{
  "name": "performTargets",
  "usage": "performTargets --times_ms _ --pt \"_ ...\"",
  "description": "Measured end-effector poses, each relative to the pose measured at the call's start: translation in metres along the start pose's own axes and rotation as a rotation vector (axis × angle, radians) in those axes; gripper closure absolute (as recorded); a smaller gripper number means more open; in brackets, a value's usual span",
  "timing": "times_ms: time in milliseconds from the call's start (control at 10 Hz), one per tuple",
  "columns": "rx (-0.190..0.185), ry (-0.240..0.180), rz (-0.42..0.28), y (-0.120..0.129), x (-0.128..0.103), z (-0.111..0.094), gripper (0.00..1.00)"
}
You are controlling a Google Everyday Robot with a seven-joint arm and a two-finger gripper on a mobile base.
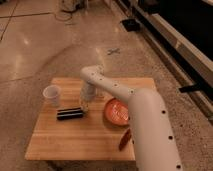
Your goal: Push the eraser across the table
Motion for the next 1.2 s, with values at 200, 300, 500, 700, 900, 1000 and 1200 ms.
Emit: performTargets --times_ms 200,300,500,700,900,1000,1200 --pt "0.011 -0.015 -0.021 -0.006 -0.007 0.003 1.00" --pt "0.021 -0.024 -0.037 -0.012 -0.011 0.005 1.00" --pt "0.042 -0.036 -0.067 -0.024 -0.016 0.007 1.00" --pt "0.067 -0.046 -0.098 -0.036 -0.020 0.009 1.00" --pt "0.092 -0.058 -0.120 -0.046 -0.022 0.012 1.00" --pt "0.102 -0.064 -0.126 -0.049 -0.023 0.013 0.98" --pt "0.114 -0.063 -0.123 -0.048 -0.021 0.012 0.93"
